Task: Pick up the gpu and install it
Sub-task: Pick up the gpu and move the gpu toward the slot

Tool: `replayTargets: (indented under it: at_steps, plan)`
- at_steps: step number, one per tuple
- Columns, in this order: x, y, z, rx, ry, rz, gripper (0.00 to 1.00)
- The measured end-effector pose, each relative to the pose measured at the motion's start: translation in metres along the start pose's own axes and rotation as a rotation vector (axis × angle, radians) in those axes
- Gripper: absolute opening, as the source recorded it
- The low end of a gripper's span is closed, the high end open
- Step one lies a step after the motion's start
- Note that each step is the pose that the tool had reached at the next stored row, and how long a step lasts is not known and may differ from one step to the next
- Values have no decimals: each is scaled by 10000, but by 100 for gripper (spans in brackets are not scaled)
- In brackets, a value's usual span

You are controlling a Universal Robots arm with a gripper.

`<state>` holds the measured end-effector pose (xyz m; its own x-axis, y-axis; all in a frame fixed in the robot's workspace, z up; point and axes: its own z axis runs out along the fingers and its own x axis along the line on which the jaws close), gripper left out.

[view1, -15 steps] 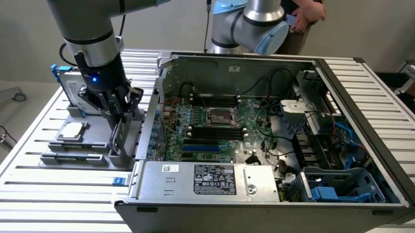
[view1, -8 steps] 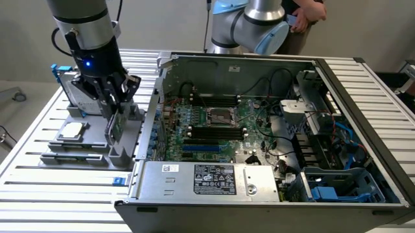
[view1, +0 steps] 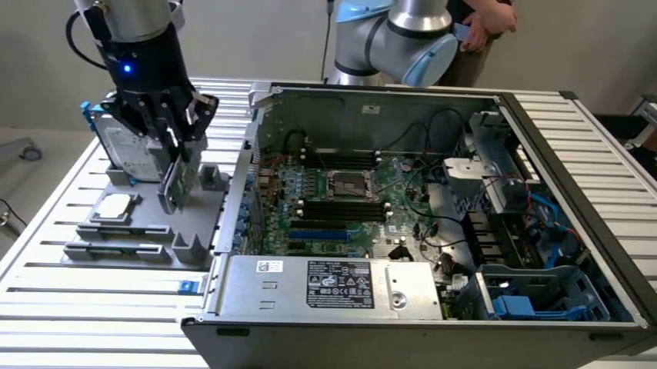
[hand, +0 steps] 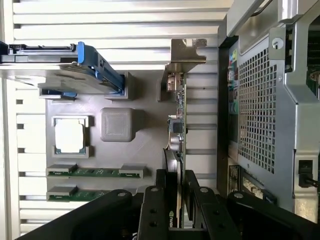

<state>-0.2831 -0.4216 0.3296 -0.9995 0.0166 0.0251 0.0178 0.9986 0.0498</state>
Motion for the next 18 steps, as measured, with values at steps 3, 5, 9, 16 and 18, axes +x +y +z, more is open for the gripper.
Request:
replayTargets:
  at_steps: [3,5,9,16,18]
  plan:
    - [-43,7,-140,-9,1,-21,26]
    - [-91,11,-231,-21,4,-44,26]
    - [-198,17,-413,-56,11,-97,26]
    - [-407,22,-739,-123,23,-154,26]
    - [-478,20,-821,-156,25,-159,26]
